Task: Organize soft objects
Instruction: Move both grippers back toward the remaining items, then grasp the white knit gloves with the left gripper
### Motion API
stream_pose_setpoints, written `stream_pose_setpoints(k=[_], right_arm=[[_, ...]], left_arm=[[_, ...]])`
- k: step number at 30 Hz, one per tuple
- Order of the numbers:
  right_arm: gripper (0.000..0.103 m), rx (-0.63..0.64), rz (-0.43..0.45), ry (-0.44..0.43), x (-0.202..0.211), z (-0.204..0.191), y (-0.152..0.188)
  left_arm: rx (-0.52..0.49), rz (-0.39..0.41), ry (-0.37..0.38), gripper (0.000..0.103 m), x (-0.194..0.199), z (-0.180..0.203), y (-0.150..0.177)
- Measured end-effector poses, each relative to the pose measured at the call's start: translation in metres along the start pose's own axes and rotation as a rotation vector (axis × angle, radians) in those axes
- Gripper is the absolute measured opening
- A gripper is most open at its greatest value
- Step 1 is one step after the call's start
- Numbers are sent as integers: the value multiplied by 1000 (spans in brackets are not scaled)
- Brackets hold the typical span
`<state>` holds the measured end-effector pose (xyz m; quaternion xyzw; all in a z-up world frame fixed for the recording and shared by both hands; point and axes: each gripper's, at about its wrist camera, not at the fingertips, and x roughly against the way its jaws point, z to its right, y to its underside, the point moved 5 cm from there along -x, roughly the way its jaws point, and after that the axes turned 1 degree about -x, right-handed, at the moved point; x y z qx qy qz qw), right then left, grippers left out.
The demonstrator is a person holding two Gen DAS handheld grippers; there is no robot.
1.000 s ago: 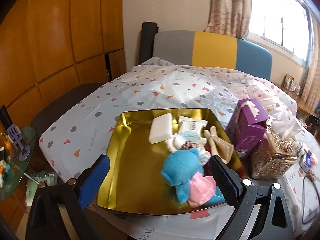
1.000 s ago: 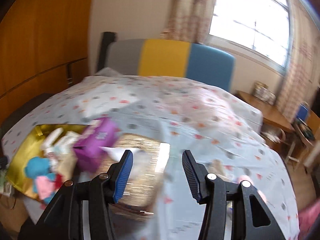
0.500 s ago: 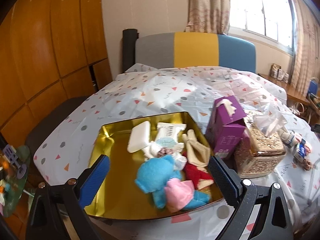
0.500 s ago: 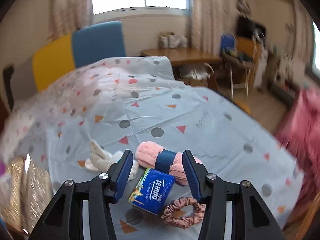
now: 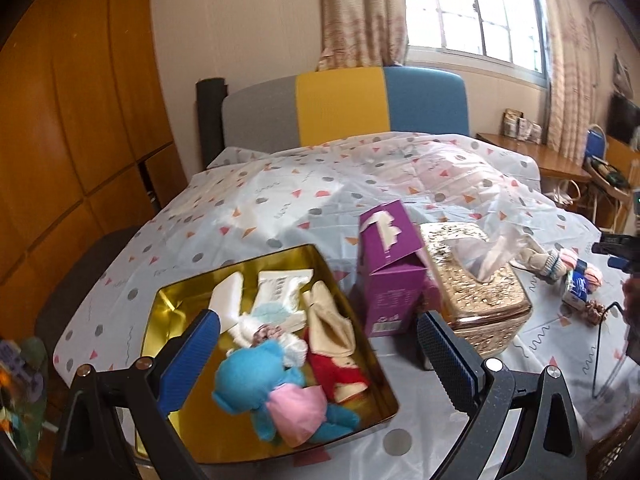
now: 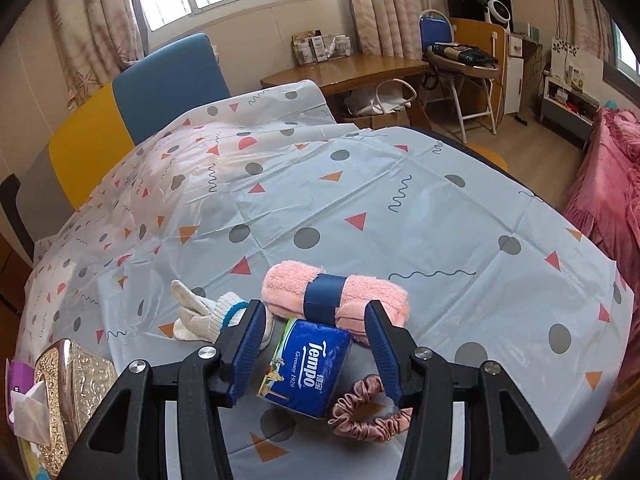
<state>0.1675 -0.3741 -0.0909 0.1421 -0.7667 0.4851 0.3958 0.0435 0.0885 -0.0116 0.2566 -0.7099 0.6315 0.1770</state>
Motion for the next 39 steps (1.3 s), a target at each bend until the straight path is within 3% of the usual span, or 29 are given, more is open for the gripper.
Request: stream_pose_setpoints(k=[10,13,22,29,33,39], right_arm=[[52,-19,-11,-21,-2,0,-3],[52,-39,-8,-17,0,4,-4],[52,-238,-56,14,-9,47,-4],[52,-423,-90,-29,-12,78,2],[52,-459,-105,-59,-14,81,5],[52,-454,-113,-84,-14,77,6]], left_arm=[[-80,19,79,100,3,43,-18],[-108,32,139,100,7,61,-29],[-222,44,294,100,6,136,-55],[-235,-59,491,98,-16,218,-73],[-260,-139,510,93,-43,263,-71],[-186,-329,577,83,-95,309,-54]])
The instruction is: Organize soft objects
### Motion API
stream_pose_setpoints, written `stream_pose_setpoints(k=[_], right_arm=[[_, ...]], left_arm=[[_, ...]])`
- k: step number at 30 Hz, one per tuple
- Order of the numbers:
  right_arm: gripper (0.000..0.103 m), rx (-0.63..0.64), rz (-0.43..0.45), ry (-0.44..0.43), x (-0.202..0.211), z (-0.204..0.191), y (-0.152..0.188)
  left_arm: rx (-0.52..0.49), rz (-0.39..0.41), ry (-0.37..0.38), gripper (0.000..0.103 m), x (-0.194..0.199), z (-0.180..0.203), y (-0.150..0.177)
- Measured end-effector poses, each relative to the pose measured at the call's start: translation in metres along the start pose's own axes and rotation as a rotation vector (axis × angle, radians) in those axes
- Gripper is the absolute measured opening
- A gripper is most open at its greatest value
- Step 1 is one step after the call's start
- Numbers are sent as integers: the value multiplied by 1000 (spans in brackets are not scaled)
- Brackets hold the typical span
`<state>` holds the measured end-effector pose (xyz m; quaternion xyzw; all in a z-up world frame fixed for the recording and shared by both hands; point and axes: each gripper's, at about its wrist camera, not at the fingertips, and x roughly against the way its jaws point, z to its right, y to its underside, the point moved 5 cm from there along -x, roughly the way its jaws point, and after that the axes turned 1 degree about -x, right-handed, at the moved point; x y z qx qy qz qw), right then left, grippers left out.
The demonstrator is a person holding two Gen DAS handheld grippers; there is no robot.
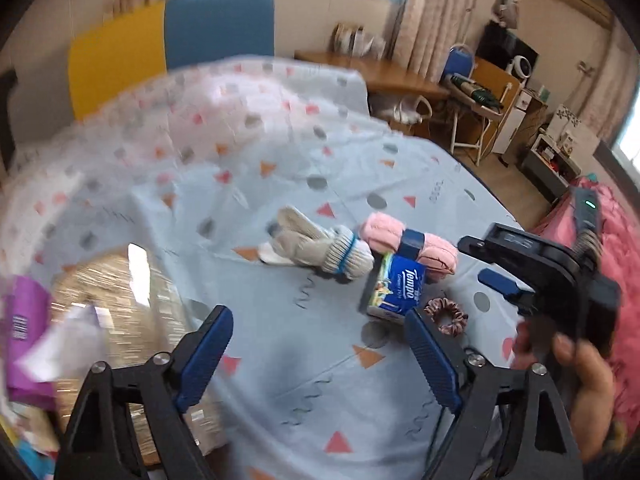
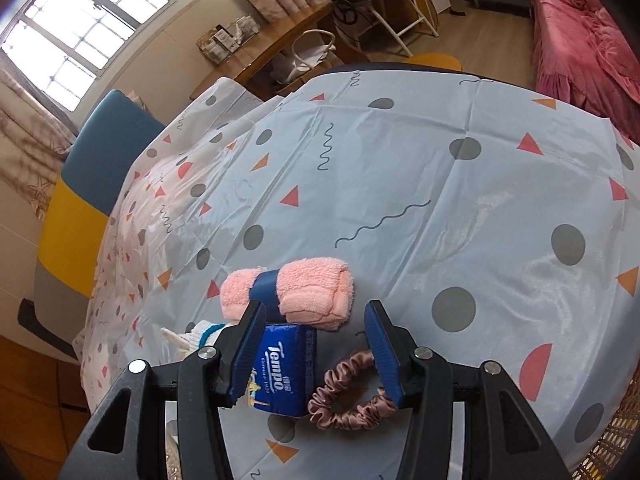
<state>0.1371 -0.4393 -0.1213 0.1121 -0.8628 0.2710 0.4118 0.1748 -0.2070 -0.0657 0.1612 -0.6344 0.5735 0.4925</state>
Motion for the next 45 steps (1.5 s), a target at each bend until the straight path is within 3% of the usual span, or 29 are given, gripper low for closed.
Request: stream_pose_setpoints(k=[3,14,22,24,28,30,31,33,36,39,45], right_arm=[[52,-25,-7,-5,-1,4,-1],[52,-34,-35,-37,-6,0,3],[52,-6,-54,-50,-9,-7,7],[52,3,-60,-51,-11,-9,7],[52,-25,-40,-49,-10,-2,3],[52,-63,-29,-44,-8,5,0],[52,-83,-28,-38,-9,9,-1],[52,-101,-44,-37,-12,13,-1],[52,-125,-60,-24,-15,19,-1],[52,-146,-87,-13,-20,25,1],[52,-143,-130,19,-26,31,6]], left_arm=[[74,-69,20,77,-29,-3,-6],[481,-209,126,81,-111,-21,-28],[549,-255,50,87,-154,-25,-36],[519,-238,29,94,-156,-22,-42],[377,-269,4,88,-158,-15,-39],[312,-270,-27,70,-154,-15,-34],[294,-270,-47,65,-149,-17,-31],[268,-278,-32,51,-145,-17,-28],[231,-283,-39,44,-130,-21,-18],[135,-268,-80,42,-111,-20,2],[-50,-237,-88,42,-74,-2,49]])
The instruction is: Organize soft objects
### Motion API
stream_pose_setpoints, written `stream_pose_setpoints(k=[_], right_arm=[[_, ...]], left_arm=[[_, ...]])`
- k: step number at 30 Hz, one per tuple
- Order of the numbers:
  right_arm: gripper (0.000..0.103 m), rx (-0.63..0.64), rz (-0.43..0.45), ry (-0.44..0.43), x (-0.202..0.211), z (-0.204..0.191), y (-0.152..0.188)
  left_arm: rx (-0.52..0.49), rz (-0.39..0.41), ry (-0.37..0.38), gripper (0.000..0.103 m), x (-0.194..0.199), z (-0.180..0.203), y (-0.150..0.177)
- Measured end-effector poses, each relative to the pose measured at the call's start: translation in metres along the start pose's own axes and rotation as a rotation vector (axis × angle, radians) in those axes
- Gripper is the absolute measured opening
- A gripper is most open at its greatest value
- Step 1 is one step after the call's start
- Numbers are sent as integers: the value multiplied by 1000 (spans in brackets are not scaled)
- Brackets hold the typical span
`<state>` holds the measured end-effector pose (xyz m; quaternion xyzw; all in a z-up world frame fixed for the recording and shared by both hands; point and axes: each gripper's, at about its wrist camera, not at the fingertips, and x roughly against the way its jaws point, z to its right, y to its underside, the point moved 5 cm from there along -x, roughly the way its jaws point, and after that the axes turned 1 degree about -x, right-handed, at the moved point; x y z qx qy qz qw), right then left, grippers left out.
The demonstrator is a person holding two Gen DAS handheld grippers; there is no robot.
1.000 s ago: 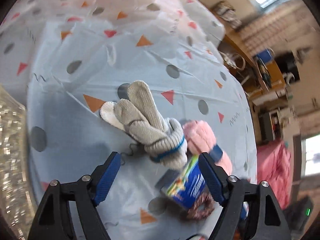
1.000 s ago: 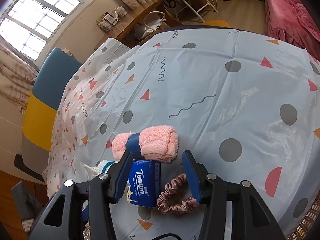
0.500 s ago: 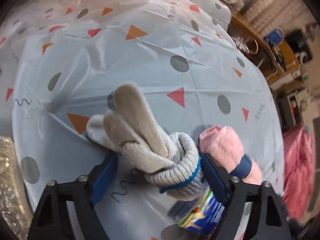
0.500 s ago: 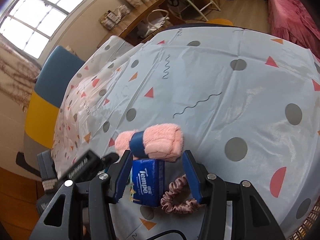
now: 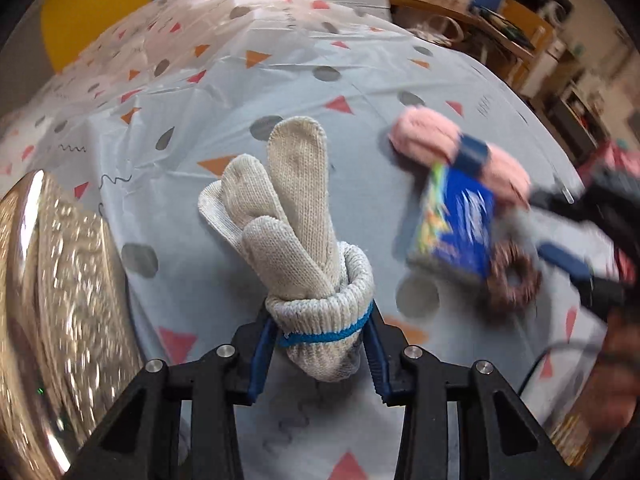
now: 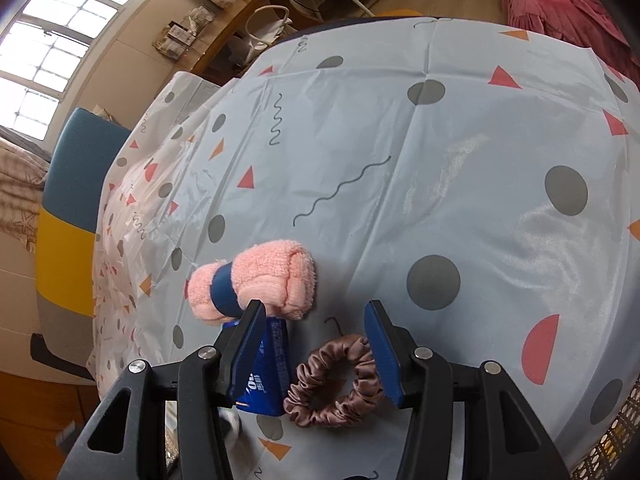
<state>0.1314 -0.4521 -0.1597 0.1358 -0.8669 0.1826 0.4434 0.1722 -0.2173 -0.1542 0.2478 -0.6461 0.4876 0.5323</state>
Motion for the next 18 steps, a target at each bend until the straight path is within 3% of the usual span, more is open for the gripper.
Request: stream_pose_setpoints(k=[5,7,13,15,18], right_arm=[[52,51,-62,32,-11,-5,9],[52,112,-84,50,-11,-13,15],[57,405,-196,133,-6,-36,30],[58,544,-275,134,-7,-45,38],[72,729,-319,191,-9,-53,47]], left_arm=[[-74,-2,24,41,-8,14,32],[-102,41,12,41,-6,15,34],[-79,38,57,41,-5,7,33],[-83,48,59,41,-5,6,35],[-85,59,56,41,-6,5,35]])
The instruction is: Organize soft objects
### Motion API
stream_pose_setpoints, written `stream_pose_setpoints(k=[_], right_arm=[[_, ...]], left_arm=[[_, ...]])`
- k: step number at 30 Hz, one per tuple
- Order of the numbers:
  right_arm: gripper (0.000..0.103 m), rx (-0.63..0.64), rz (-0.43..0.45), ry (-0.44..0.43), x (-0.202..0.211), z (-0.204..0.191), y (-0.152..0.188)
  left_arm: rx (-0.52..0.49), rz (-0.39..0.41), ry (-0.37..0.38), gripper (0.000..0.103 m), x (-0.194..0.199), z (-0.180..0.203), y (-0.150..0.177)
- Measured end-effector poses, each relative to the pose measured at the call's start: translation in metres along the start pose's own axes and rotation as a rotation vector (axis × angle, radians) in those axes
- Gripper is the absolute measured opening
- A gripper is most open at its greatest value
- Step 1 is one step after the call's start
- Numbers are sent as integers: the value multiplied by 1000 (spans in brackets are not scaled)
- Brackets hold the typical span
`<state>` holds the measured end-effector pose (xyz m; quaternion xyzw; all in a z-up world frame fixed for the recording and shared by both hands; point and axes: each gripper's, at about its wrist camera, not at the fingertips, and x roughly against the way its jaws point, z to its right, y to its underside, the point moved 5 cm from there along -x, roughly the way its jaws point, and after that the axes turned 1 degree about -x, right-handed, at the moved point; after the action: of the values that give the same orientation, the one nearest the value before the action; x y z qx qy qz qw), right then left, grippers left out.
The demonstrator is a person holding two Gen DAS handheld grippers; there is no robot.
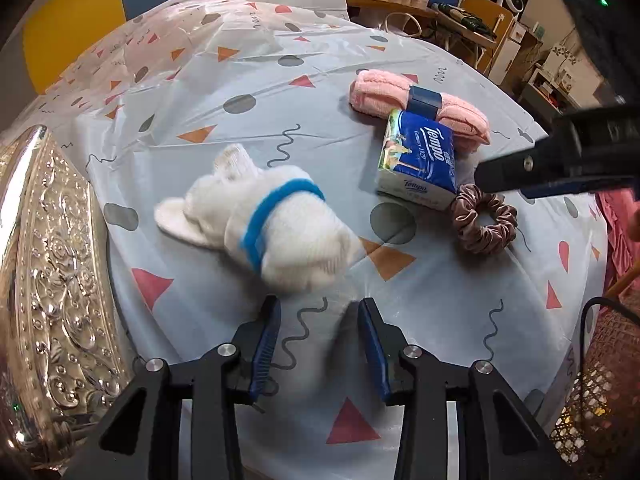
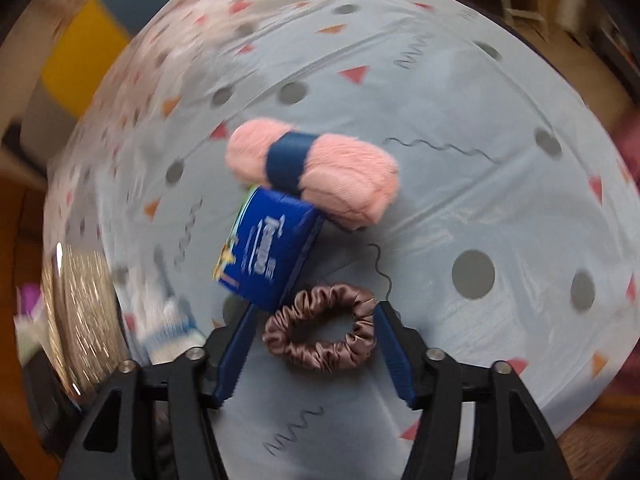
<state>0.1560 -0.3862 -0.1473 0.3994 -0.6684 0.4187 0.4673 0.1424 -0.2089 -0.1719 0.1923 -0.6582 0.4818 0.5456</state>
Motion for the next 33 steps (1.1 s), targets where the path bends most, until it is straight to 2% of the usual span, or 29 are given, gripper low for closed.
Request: stream_pose_setpoints(k=[3,5,7,9,11,12,13,15,19,21,27,30,32,33], right_arm=[[76,100,-46,64,-8,-6,-1],[77,142,-75,67,-18,-12,-1],[78,179,-98,97,-29,-21,-2],[78,224,-127,120,-38,-29,2],[77,235,-150,154,-47,-29,7],[70,236,-154,173,-48,-29,7],[50,232,-132,187,-45,-28,7],[24,226,-108,161,-39,-26,7],[20,214,-118,134,-40,-21,12],[20,195,-127,118,-42,-19,12],[20,142,-126,75,-46,-10,12],[20,137,-126,70,-48,-16,10],[20,136,-126,68,-45,-15,11],[20,136,-127,67,-44,-13,11]], left_arm=[[6,4,12,41,-2,1,4],[13,7,23,41,-2,-1,5],[23,7,54,46,-1,-1,6],[50,6,103,59,5,-3,7],[101,-4,147,62,7,-6,6],[128,-4,173,63,10,-5,6],[159,2,201,65,14,-6,4],[175,23,230,68,25,-4,2],[153,60,244,78,46,5,-5],[156,57,221,79,49,6,-12],[382,-46,146,78,24,-30,-37],[463,-94,118,78,6,-43,-45],[472,-121,106,77,-5,-44,-52],[463,-131,93,73,-9,-43,-54]])
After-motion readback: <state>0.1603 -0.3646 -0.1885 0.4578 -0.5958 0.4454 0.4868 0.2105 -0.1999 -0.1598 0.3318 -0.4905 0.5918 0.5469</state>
